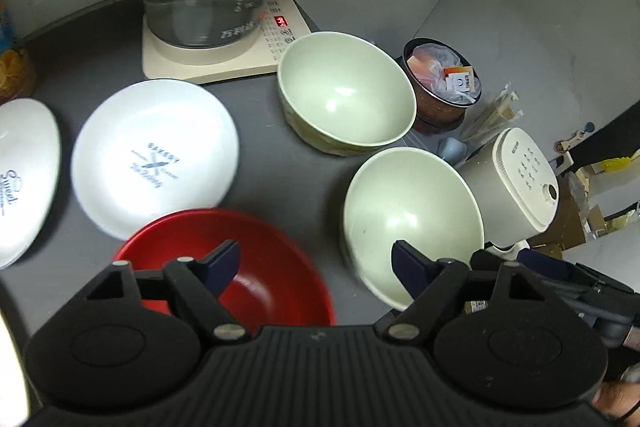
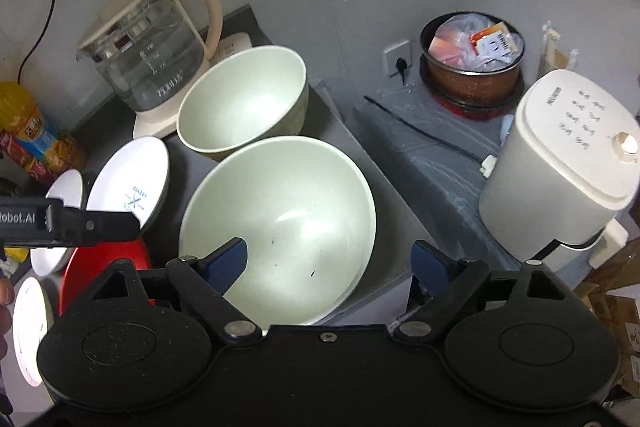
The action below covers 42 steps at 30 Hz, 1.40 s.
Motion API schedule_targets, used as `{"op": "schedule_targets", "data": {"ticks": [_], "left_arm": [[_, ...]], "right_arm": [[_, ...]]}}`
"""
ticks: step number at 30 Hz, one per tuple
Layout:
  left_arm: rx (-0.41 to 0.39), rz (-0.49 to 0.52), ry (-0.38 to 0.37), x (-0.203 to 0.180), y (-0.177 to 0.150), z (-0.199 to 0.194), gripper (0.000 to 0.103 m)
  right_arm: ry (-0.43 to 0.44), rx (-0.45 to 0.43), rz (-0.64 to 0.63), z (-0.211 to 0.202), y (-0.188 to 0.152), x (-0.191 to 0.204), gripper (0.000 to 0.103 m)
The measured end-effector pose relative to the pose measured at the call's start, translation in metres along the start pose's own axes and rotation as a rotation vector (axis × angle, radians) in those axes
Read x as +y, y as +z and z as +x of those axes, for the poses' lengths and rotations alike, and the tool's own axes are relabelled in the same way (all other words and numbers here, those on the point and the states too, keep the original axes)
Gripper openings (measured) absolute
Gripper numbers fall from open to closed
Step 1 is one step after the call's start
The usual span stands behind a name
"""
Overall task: Organize plates and bowls
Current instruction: 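Move the right gripper forward to the rim of the large cream bowl, then close the right gripper on the large cream bowl's rim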
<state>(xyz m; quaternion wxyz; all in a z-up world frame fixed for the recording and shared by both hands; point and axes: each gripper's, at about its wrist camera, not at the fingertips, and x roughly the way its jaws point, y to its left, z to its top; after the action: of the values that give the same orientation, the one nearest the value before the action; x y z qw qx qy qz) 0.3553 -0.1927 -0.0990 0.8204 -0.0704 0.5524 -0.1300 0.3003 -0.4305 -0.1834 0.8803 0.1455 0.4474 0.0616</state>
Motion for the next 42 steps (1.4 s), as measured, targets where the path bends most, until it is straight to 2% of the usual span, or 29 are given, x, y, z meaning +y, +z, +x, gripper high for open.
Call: {"op": "schedule_targets", "data": {"ticks": [5, 8, 14, 17, 22, 24, 27, 28, 36, 42], "left_arm": [[0.015, -0.037, 0.008, -0.01, 0.006, 0.02, 0.082], [0.02, -0.042, 0.034, -0.014, 0.011, 0.029, 0.081], [0.046, -0.046, 0.041, -0.024, 0.02, 0.051, 0.069], [0.067, -0.047, 0.044, -0.027, 0.023, 0.064, 0.062], [0.107, -0.041, 0.05, -0.032, 0.024, 0.084, 0.049], [0.12, -0.046, 0.047, -0.033, 0.024, 0.09, 0.04], [0.133, -0.04, 0.047, -0.035, 0.023, 0.1, 0.026], [0.138, -0.041, 0.051, -0.036, 0.024, 0.103, 0.025], [0.137, -0.04, 0.079, -0.033, 0.023, 0.109, 0.01], [0.095, -0.057, 0.052, -0.033, 0.025, 0.094, 0.008]], "right_arm": [[0.006, 0.032, 0.001, 0.018, 0.007, -0.014, 0.086], [0.014, 0.06, 0.013, 0.029, 0.009, -0.023, 0.081], [0.031, 0.109, 0.033, 0.05, 0.009, -0.035, 0.072], [0.04, 0.133, 0.044, 0.057, 0.008, -0.038, 0.064], [0.069, 0.169, 0.044, 0.069, 0.007, -0.044, 0.035], [0.078, 0.176, 0.046, 0.073, 0.007, -0.046, 0.031], [0.12, 0.181, 0.042, 0.076, 0.007, -0.045, 0.018], [0.132, 0.181, 0.035, 0.076, 0.007, -0.044, 0.013], [0.145, 0.143, 0.028, 0.067, 0.012, -0.045, 0.013], [0.164, 0.1, 0.006, 0.052, 0.026, -0.038, 0.013]]}}
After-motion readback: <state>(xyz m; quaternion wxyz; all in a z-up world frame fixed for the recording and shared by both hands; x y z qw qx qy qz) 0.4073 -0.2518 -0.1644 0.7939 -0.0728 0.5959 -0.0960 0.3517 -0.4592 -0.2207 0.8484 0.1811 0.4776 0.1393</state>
